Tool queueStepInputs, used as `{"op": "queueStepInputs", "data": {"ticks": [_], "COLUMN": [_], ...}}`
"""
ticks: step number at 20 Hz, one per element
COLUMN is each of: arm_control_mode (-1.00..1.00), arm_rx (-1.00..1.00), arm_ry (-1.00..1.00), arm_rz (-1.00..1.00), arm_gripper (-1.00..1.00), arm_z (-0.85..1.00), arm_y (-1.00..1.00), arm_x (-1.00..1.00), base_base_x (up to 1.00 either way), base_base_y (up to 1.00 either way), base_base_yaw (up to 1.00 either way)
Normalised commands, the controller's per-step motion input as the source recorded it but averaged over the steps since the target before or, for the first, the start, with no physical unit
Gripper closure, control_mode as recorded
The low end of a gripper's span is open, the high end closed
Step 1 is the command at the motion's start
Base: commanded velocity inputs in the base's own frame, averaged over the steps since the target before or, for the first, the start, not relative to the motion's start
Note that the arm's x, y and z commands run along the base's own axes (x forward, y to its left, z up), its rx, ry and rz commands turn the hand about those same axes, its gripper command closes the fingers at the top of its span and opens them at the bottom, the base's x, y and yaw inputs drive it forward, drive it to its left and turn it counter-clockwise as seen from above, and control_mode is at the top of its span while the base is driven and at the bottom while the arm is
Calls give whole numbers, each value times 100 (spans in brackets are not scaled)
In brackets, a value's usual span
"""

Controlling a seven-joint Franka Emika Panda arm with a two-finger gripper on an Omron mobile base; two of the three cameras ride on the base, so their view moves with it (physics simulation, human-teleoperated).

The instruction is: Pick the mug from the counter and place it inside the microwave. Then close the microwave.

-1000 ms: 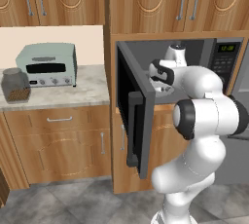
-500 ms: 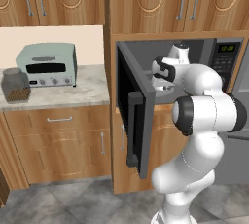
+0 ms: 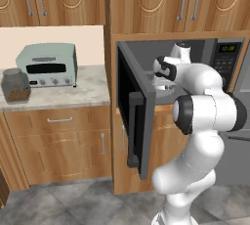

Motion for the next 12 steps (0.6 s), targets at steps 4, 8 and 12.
{"op": "queueStepInputs", "data": {"ticks": [4, 8, 12], "arm_control_mode": [-100, -100, -100], "arm_rx": [0, 0, 0], "arm_ry": [0, 0, 0], "arm_rz": [0, 0, 0], "arm_gripper": [100, 100, 100], "arm_z": [-37, -38, -23], "arm_y": [0, 0, 0], "arm_x": [11, 0, 6], "base_base_x": [0, 0, 0], "base_base_y": [0, 0, 0], "base_base_yaw": [0, 0, 0]}}
